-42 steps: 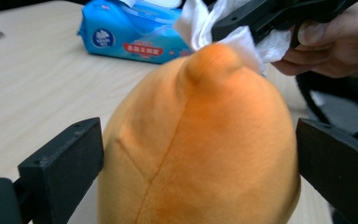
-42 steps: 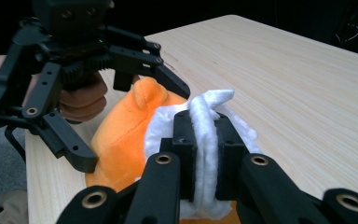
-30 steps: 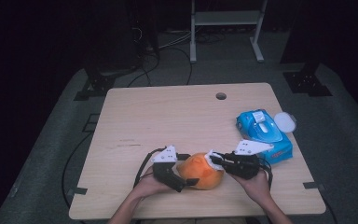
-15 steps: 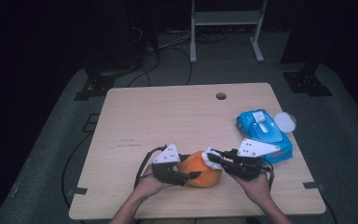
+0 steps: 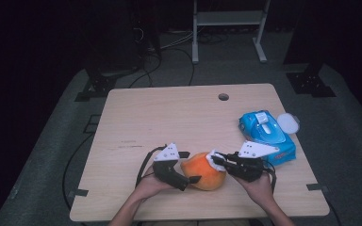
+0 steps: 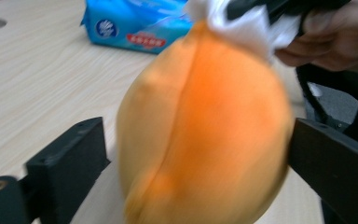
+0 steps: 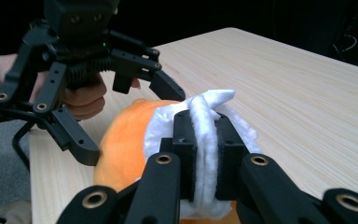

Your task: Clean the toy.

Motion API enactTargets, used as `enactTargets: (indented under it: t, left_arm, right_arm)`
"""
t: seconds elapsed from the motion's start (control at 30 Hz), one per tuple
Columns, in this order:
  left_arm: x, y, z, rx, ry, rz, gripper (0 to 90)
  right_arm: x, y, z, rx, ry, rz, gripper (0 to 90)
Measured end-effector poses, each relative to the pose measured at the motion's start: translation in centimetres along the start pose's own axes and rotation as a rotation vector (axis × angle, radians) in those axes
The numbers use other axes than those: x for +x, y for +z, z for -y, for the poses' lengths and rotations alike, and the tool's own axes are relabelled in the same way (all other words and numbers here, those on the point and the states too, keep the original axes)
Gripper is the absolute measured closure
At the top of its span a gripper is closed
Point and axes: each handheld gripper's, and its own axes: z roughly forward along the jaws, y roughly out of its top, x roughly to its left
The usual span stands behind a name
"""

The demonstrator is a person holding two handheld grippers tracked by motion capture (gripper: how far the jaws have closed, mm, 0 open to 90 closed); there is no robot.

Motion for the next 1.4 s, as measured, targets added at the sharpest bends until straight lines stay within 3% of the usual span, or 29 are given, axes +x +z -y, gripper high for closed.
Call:
enactTargets:
  t: [0.07,0.1,0.17,0.2,0.27,0.37,0.47,0.5,0.57,0.7,0.77,0.87,0.93,0.97,1.0,1.07,1.23,1.3,1.4]
  left_arm:
    - [0.3,0.4,0.3,-0.011,-0.034,0.041,6.1]
    - [0.2,0.5,0.4,-0.029,-0.031,0.056,10.5]
    - [-0.2,0.4,0.3,-0.039,-0.018,0.046,25.0]
    - [-0.7,-0.2,-0.4,-0.053,0.001,0.049,29.6]
    - [-1.1,-1.0,-1.2,-0.1,0.018,0.052,31.6]
    - [-1.3,-1.9,-1.8,-0.12,0.031,0.047,32.3]
    - [-0.9,-0.9,-0.8,-0.052,0.017,0.02,28.0]
    - [-0.8,-0.6,-0.4,-0.072,0.004,0.022,26.9]
    - [-0.7,-0.7,-0.5,-0.065,0.007,0.0,26.8]
    - [-0.6,-0.4,-0.5,-0.074,-0.035,-0.033,27.4]
    - [-0.4,-0.6,-0.4,-0.078,-0.042,-0.035,26.6]
    - [-0.2,-0.6,-0.4,-0.093,-0.055,-0.017,15.1]
    - [-0.2,-0.2,-0.2,-0.06,-0.05,-0.01,9.5]
    - [-0.4,0.2,-0.1,-0.049,-0.031,-0.021,10.5]
    - [-0.5,0.3,0.0,-0.052,-0.017,-0.028,17.7]
    - [-0.6,0.2,-0.2,-0.04,-0.009,-0.045,24.3]
    - [0.0,0.0,0.2,-0.056,-0.061,-0.062,31.2]
    - [0.2,-0.2,0.3,-0.06,-0.078,-0.061,31.9]
    - [0.3,-0.2,0.4,-0.069,-0.099,-0.069,32.2]
  right_arm:
    - [-0.3,-0.1,0.1,-0.005,0.016,0.0,81.1]
    - [-0.4,-0.2,0.1,-0.005,0.021,-0.001,81.1]
    - [-0.4,-0.2,0.1,-0.007,0.022,0.006,81.1]
    - [-0.4,-0.7,-0.2,-0.027,0.039,0.005,81.1]
    - [-0.3,-1.1,-0.7,-0.057,0.035,0.006,81.1]
    - [-0.2,-1.5,-0.9,-0.085,0.05,-0.006,81.2]
    - [-0.8,-0.5,-0.1,-0.019,0.062,0.003,81.1]
    - [-0.9,-0.2,0.2,-0.003,0.065,0.005,81.1]
    - [-1.0,-0.1,0.4,-0.01,0.084,0.003,81.1]
    - [0.3,0.2,-0.2,-0.02,0.039,-0.034,81.1]
    - [1.1,0.7,-0.2,-0.001,-0.014,-0.015,81.1]
    - [0.4,0.4,-0.2,-0.005,0.005,-0.017,81.1]
    - [-0.3,0.1,0.1,-0.007,0.016,0.023,81.1]
    - [-0.6,0.0,0.2,-0.008,0.03,0.027,81.1]
    - [-0.9,-0.1,0.3,-0.012,0.05,0.027,81.2]
    - [-0.5,-0.1,0.2,-0.011,0.037,0.037,81.1]
    - [1.3,0.7,-0.1,-0.014,-0.011,-0.022,81.1]
    - [1.8,0.9,-0.3,-0.001,-0.047,-0.013,81.1]
    - [0.8,0.3,-0.2,0.0,-0.037,0.034,81.1]
